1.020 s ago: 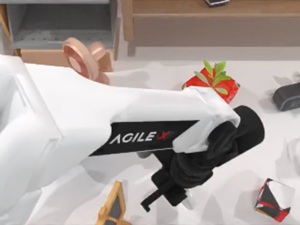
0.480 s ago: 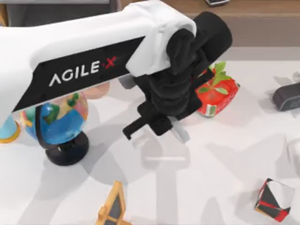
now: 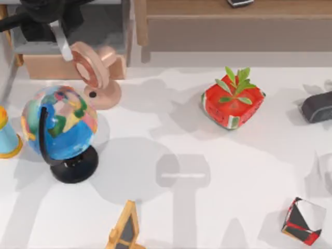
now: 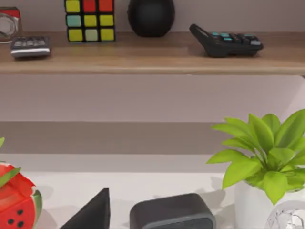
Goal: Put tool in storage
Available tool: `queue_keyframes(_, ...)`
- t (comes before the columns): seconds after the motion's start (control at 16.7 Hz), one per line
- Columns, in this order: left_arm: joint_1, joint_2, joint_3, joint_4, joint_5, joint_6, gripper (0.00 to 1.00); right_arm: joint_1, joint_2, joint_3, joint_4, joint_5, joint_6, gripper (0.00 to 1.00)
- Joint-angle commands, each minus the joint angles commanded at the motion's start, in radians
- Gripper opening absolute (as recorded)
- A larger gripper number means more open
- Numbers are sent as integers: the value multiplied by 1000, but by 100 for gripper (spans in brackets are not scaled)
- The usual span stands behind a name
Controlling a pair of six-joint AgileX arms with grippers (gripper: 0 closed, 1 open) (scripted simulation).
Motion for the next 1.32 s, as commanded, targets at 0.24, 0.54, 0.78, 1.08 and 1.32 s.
queue_keyframes(0.24, 303, 97, 87, -5, 13, 425, 0, 0, 0, 0, 0, 0, 0, 100)
queue_keyframes(0.54, 556, 241, 147, 56, 117, 836, 0, 0, 0, 0, 0, 0, 0, 100)
queue_keyframes(0.78, 619, 338, 102, 75, 217, 1000, 0, 0, 0, 0, 0, 0, 0, 100)
queue_keyframes(1.08, 625, 351, 85, 70, 233, 1022, 0, 0, 0, 0, 0, 0, 0, 100)
queue_keyframes(1.32, 622, 353, 79, 88, 233, 1021, 0, 0, 0, 0, 0, 0, 0, 100)
